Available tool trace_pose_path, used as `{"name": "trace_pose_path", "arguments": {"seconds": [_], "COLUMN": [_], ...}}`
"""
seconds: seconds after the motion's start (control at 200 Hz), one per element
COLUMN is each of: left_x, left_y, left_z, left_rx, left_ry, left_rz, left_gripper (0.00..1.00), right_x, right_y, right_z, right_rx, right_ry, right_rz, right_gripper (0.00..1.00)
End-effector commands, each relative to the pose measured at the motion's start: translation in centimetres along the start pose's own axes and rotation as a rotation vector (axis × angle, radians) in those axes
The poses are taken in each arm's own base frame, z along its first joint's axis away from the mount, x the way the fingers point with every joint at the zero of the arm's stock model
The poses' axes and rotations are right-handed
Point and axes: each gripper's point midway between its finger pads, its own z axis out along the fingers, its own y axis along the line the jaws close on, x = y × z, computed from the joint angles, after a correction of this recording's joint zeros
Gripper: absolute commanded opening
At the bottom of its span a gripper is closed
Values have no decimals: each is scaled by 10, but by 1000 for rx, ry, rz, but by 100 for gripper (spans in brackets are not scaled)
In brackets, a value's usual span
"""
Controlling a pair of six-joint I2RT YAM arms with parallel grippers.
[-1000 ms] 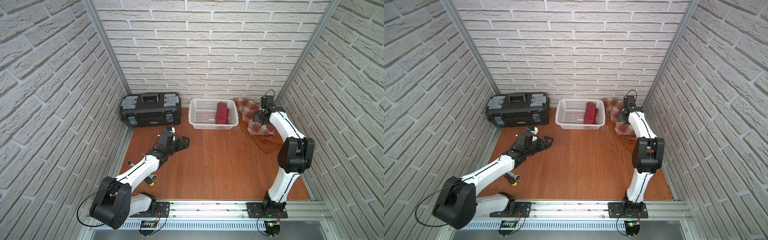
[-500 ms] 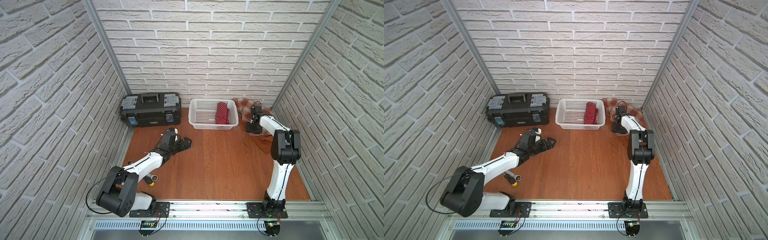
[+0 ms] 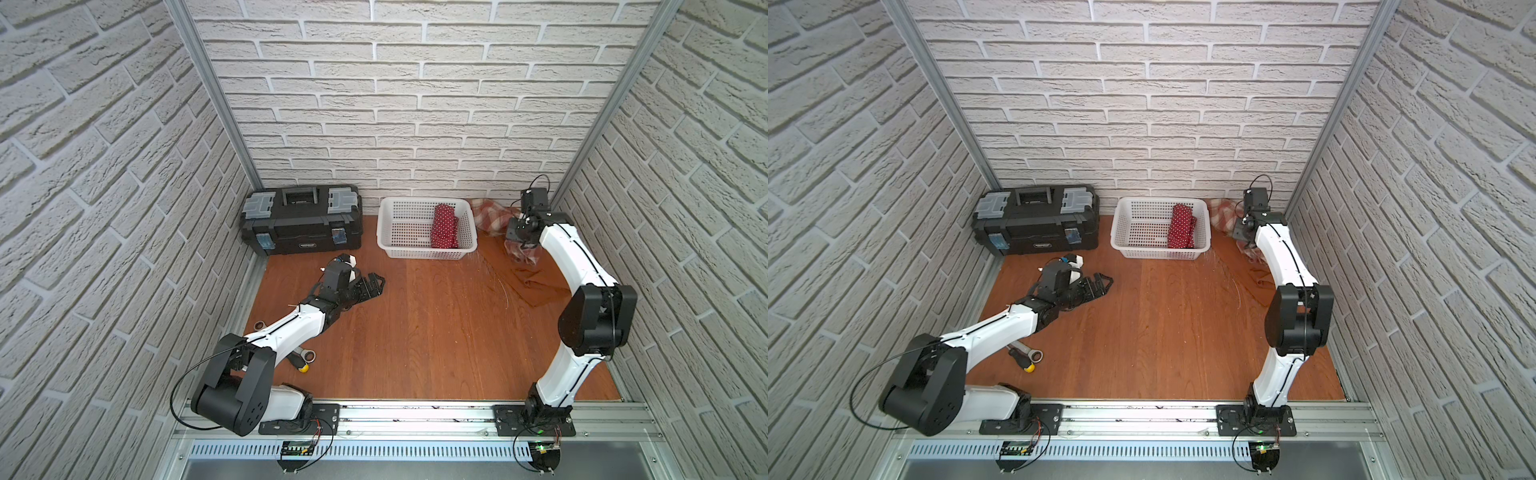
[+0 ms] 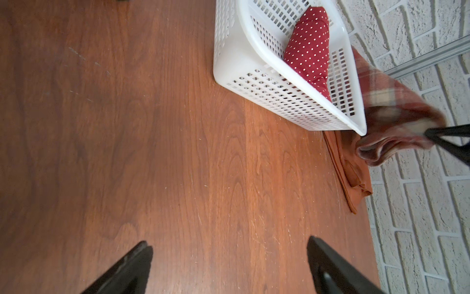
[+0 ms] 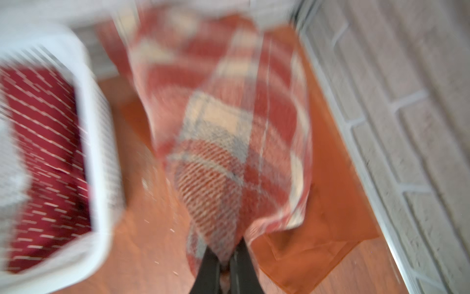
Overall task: Roll up the skirts
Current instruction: Move the skirt to the center of the board.
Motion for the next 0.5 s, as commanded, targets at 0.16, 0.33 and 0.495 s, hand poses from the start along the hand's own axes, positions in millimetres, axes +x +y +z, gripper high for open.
{"name": "trace_pose_path", "arguments": {"seconds": [0.16,0.33,0.495], "left_x": [-17,-17,-9], "left_y": [-34,-39,-27], "left_z": [-35,-62,-84], "left_rx": [57,42,4], "left_ry": [-92,-138,-168], "left_rz": [80,122,120], "left_gripper": [96,98,98], "right_x": [-29,31,126], "right_y": [37,78,117], "right_z": [-132,-184,-214], "right_rx": [-137,-249,-391], "right_ry": [-236,-228,-141], "right_rz": [-53,-185,-345], "right_gripper": [2,2,2]}}
